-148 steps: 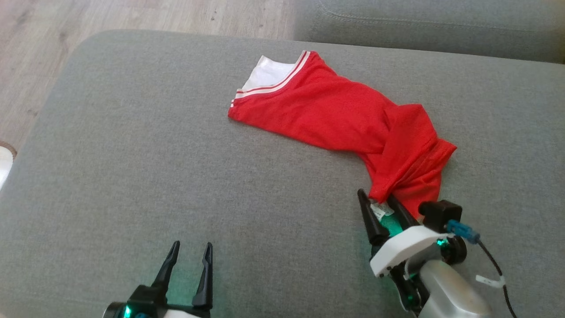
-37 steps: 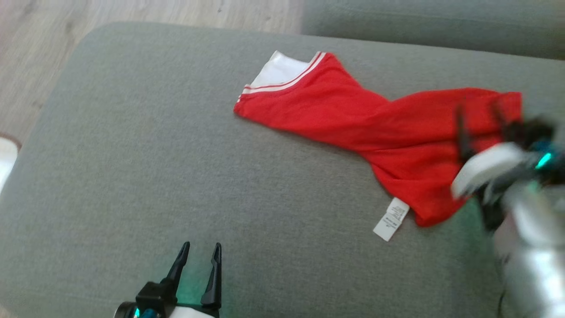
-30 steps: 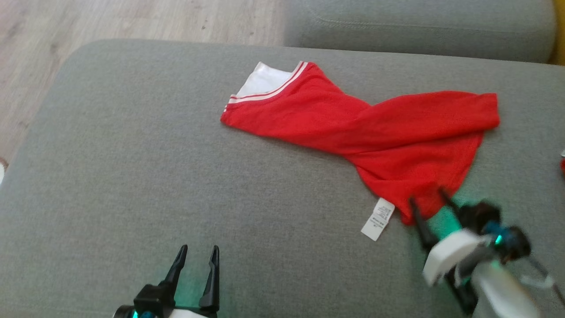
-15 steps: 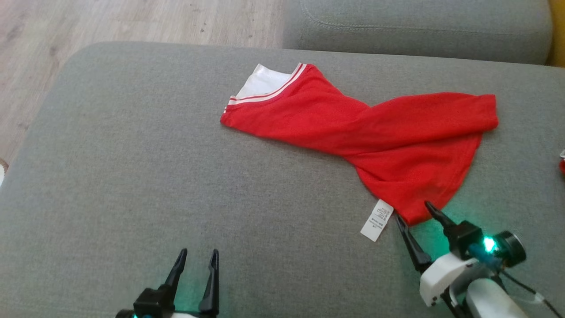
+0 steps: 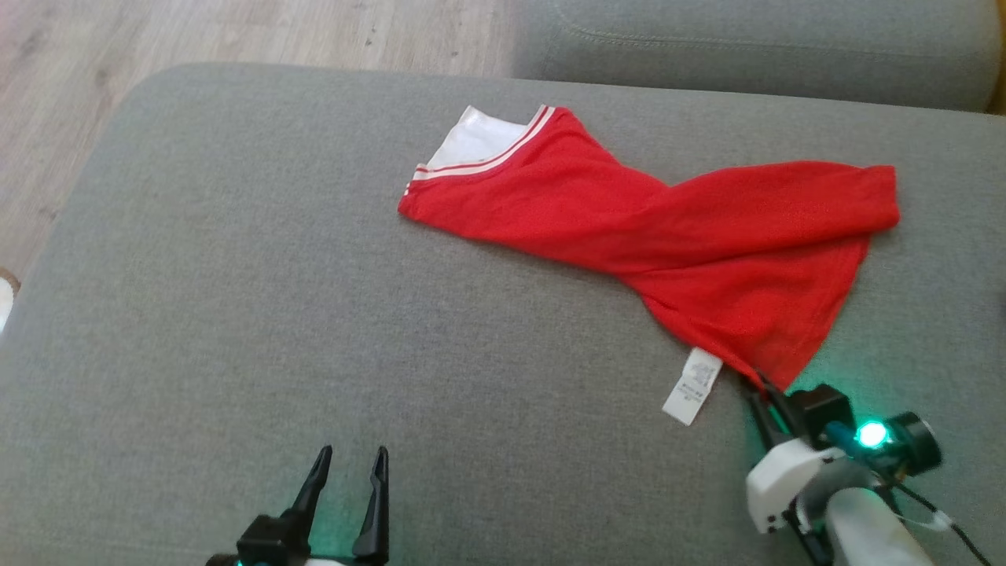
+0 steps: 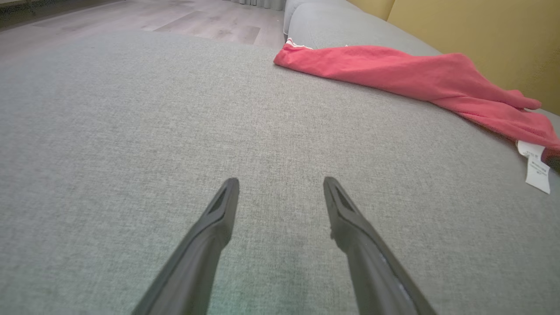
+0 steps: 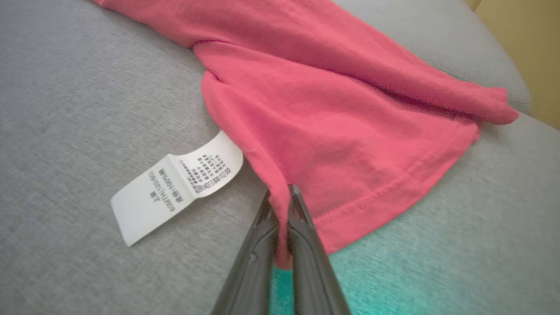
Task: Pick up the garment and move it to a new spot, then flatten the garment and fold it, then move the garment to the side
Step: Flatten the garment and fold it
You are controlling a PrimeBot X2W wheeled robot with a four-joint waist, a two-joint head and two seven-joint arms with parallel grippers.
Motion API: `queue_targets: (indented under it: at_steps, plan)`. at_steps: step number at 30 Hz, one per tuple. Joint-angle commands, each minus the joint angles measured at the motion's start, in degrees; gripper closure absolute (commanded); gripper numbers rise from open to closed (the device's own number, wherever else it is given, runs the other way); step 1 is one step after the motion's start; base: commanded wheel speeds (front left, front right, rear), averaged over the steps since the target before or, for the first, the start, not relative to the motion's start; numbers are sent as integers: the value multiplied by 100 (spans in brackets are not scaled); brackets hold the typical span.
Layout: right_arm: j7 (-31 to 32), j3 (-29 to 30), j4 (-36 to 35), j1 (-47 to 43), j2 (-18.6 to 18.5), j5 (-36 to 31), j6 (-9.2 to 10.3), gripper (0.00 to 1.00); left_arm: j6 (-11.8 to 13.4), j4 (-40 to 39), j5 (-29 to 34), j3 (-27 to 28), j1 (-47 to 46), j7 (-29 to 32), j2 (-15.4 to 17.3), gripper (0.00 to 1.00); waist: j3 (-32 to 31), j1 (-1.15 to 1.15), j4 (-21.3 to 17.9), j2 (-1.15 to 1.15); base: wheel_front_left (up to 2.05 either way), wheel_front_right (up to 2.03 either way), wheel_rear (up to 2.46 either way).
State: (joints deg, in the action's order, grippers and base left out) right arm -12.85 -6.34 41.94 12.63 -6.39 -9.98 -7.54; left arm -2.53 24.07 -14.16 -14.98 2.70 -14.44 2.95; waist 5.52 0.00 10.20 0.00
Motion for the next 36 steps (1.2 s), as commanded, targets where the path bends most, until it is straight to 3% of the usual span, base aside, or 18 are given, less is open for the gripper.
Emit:
queue_targets:
  at_steps: [1, 11, 12, 13, 14, 22, 27, 30, 36]
  plan:
    - [-73, -22, -84, 109, -58, -44, 5, 100, 4, -118, -27, 190, -158, -56, -7, 0, -32, 0, -31, 0, 0, 0, 0]
    - [-193, 500, -569, -345, -786, 64, 5, 100, -22, -132, -8, 282, 4, -56, -7, 0, -324, 0, -357, 0, 0, 0, 0]
    - [-193, 527, -607, -416, -857, 109, 5, 84, -24, -142, -12, 280, 13, -56, -7, 0, -338, 0, -394, 0, 0, 0, 0]
    - [-172, 543, -635, -483, -918, 158, 5, 8, -21, -152, -17, 277, 19, -56, -7, 0, -345, 0, -430, 0, 0, 0, 0]
    - [-133, 571, -665, -545, -972, 216, 5, 0, -22, -160, -24, 266, 21, -56, -7, 0, -347, 0, -458, 0, 0, 0, 0]
    - [-130, 585, -1267, -743, -884, 712, 5, 0, -82, -250, -22, 273, -330, -56, -7, 0, -155, 0, -683, 0, 0, 0, 0]
    - [-155, 302, -1767, -656, -705, 1007, 5, 0, -232, -194, -61, 408, -1234, -56, -7, 0, 214, 0, -875, 0, 0, 0, 0]
    - [-167, 24, -2001, -439, -635, 1144, 5, 0, -399, 334, -134, 469, -2202, -56, -7, 0, 548, 0, -1055, 0, 0, 0, 0]
    - [-185, -286, -2183, -104, -568, 1260, 5, 0, -485, 1433, -335, 450, -3286, -56, 123, 0, 963, 0, -1341, 0, 0, 0, 0]
